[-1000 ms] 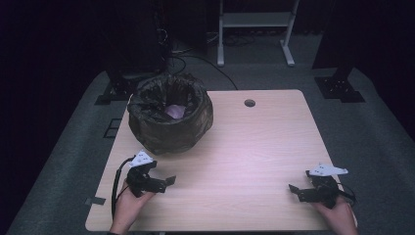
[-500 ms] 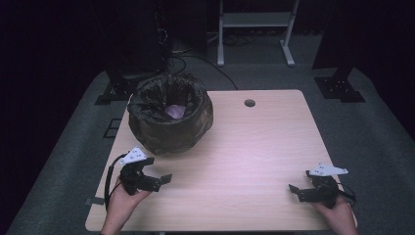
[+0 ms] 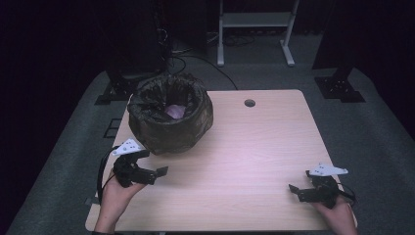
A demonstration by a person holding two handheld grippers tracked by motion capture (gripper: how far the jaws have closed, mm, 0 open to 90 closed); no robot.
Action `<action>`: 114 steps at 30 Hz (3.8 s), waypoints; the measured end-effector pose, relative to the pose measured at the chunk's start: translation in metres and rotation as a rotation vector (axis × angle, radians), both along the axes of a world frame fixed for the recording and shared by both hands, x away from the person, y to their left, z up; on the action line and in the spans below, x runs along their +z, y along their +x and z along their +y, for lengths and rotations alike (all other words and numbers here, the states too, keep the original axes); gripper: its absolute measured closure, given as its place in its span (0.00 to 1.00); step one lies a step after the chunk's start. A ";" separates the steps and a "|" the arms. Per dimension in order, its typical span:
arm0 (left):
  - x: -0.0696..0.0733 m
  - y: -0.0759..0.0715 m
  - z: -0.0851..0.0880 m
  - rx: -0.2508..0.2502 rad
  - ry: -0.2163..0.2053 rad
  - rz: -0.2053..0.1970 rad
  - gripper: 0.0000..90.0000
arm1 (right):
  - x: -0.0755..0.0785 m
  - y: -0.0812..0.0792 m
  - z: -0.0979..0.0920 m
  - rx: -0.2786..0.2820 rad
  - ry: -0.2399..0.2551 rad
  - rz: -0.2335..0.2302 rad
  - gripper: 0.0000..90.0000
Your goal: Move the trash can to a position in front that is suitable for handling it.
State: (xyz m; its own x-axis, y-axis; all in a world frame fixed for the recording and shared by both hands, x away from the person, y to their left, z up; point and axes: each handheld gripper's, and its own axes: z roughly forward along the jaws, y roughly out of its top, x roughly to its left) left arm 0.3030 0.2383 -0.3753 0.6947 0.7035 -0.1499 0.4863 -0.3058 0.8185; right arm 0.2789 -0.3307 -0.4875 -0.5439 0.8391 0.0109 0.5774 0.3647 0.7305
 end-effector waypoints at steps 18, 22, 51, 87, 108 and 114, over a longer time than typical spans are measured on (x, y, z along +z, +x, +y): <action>0.049 0.031 0.015 0.055 0.023 -0.032 0.00 | 0.000 0.000 0.000 0.000 0.000 0.000 0.11; 0.062 0.043 0.019 0.070 0.031 -0.051 0.00 | 0.000 0.000 0.000 0.000 0.000 -0.001 0.11; 0.066 0.127 0.030 0.151 0.098 -0.035 0.00 | 0.000 0.000 0.000 -0.001 0.001 0.001 0.11; 0.054 0.102 -0.034 -0.047 0.131 -0.003 0.00 | 0.000 0.001 0.000 -0.001 0.001 -0.002 0.11; 0.050 0.052 -0.083 -0.137 0.118 -0.023 0.00 | 0.000 0.001 0.000 -0.003 0.001 -0.001 0.11; 0.048 0.038 -0.094 -0.182 0.101 -0.029 0.00 | 0.000 0.000 0.000 -0.003 0.002 0.000 0.11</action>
State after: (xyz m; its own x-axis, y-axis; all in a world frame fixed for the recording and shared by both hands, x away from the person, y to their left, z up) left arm 0.3410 0.1443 -0.3274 0.8148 0.5763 -0.0633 0.3923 -0.4676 0.7921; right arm 0.2794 -0.3306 -0.4876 -0.5416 0.8406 0.0122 0.5783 0.3620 0.7311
